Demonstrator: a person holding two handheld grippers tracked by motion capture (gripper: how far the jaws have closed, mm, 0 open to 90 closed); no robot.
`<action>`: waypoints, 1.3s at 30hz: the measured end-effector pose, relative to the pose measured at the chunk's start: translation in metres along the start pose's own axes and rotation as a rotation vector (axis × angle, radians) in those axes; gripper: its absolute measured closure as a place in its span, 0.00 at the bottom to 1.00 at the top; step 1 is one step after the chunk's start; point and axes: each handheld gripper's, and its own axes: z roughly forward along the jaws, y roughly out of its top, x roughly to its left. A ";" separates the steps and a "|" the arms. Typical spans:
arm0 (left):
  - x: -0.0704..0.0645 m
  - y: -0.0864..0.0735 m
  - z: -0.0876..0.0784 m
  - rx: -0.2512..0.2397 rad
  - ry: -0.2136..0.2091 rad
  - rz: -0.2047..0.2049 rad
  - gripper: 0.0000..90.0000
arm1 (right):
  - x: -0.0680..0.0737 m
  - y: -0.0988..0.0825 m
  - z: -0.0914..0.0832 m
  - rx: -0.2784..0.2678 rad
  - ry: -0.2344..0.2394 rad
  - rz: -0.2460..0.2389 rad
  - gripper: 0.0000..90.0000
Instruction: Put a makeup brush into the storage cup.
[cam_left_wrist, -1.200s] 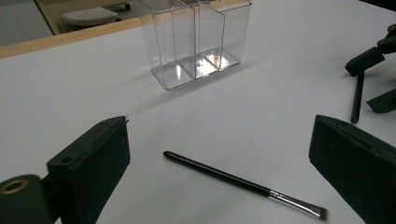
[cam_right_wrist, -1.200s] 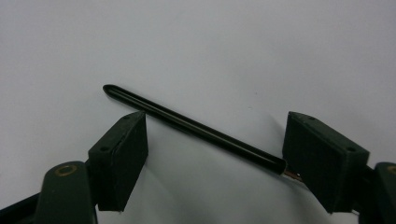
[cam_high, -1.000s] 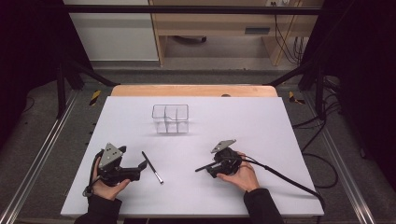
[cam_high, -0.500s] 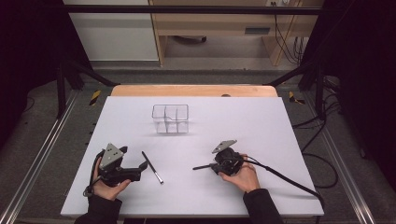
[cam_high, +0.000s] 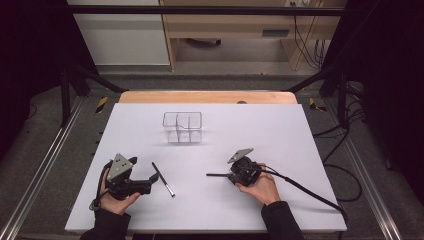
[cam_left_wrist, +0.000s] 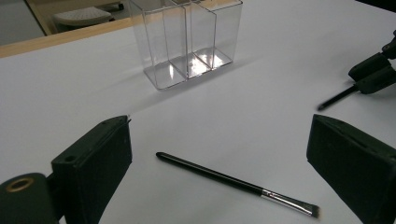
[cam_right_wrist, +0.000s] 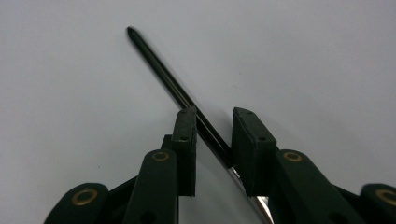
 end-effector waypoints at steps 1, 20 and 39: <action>0.000 0.000 0.000 0.001 -0.001 0.000 0.06 | 0.000 0.000 0.000 0.000 0.003 -0.002 0.81; -0.001 0.000 0.001 0.007 -0.014 0.002 0.07 | 0.001 0.001 -0.007 -0.020 0.020 0.033 0.78; 0.001 0.000 0.002 0.031 -0.024 0.004 0.06 | -0.004 0.031 -0.002 0.245 0.037 -0.003 0.70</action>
